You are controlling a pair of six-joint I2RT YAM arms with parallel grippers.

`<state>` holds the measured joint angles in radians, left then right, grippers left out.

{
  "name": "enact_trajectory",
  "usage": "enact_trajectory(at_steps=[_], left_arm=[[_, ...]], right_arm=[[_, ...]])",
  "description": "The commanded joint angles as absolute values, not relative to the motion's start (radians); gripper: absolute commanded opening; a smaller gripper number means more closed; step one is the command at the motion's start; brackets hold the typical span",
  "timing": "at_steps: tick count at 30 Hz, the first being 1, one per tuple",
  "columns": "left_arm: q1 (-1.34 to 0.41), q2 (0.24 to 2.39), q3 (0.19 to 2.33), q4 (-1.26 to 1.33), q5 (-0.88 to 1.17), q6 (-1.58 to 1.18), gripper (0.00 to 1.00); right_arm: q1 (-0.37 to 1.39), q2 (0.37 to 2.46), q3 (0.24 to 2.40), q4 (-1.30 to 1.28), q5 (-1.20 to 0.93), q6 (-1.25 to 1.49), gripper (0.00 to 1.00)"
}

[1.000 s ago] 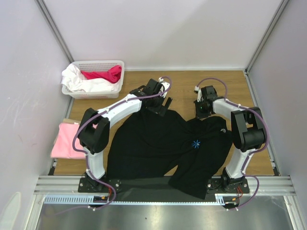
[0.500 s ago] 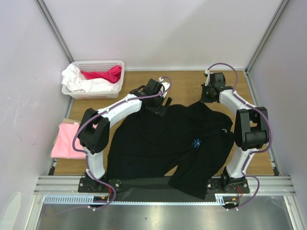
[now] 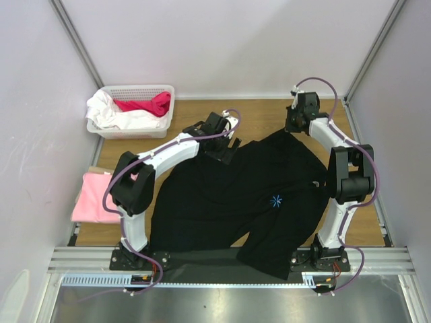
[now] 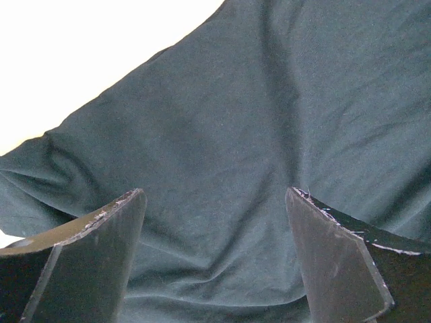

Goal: Fold and stack the t-shirts
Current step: Flatten the tshirt out

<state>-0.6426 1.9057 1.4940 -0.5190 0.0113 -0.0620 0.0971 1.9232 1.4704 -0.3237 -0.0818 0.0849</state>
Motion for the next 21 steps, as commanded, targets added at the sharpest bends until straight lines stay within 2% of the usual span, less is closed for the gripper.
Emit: enact_trajectory(at_steps=[1, 4, 12, 17, 21], left_arm=[[-0.638, 1.914, 1.497, -0.499, 0.014, -0.064, 0.91], [-0.637, 1.919, 1.497, -0.502, 0.008, -0.060, 0.91], [-0.634, 1.924, 1.489, -0.508, 0.006, -0.064, 0.91], [-0.635, 1.930, 1.493, -0.509, 0.012, -0.064, 0.91], [-0.635, 1.930, 1.491, -0.514, 0.005, -0.063, 0.91]], right_arm=[[0.097, 1.945, 1.557, -0.278, -0.002, 0.069, 0.00], [0.087, 1.957, 1.586, -0.284, 0.104, 0.112, 0.00], [0.057, 1.885, 1.542, -0.285, 0.114, 0.228, 0.00], [0.043, 1.836, 1.454, -0.293, 0.017, 0.206, 0.00], [0.055, 1.714, 1.265, -0.271, -0.152, 0.144, 0.00]])
